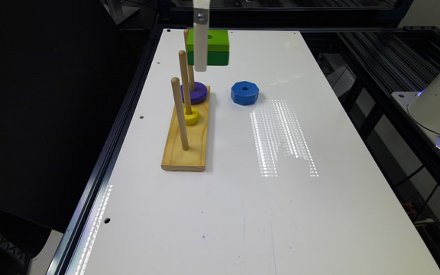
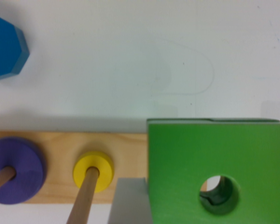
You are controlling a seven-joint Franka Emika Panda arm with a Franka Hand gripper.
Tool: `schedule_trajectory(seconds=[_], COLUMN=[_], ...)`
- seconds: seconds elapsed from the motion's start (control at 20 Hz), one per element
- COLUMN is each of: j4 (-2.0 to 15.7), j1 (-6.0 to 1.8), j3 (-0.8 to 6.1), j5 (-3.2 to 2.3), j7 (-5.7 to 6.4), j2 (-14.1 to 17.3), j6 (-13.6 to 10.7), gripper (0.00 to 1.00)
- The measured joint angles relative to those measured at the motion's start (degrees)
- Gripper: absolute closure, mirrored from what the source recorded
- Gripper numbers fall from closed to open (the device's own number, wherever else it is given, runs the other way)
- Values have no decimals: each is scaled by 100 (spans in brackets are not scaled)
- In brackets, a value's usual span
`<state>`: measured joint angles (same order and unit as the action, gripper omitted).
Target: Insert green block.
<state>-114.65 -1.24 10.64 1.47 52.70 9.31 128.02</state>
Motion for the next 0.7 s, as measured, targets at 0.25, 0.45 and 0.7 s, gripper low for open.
schedule_trajectory(seconds=[0.25,0.45,0.7], j4=[153,431,605], j1=[7,25,43], j3=[17,28,35], j5=[-1,-23,-40], j7=[3,10,15], j2=[104,331,474], j6=[-2,-29,-79], gripper=[100,100,100])
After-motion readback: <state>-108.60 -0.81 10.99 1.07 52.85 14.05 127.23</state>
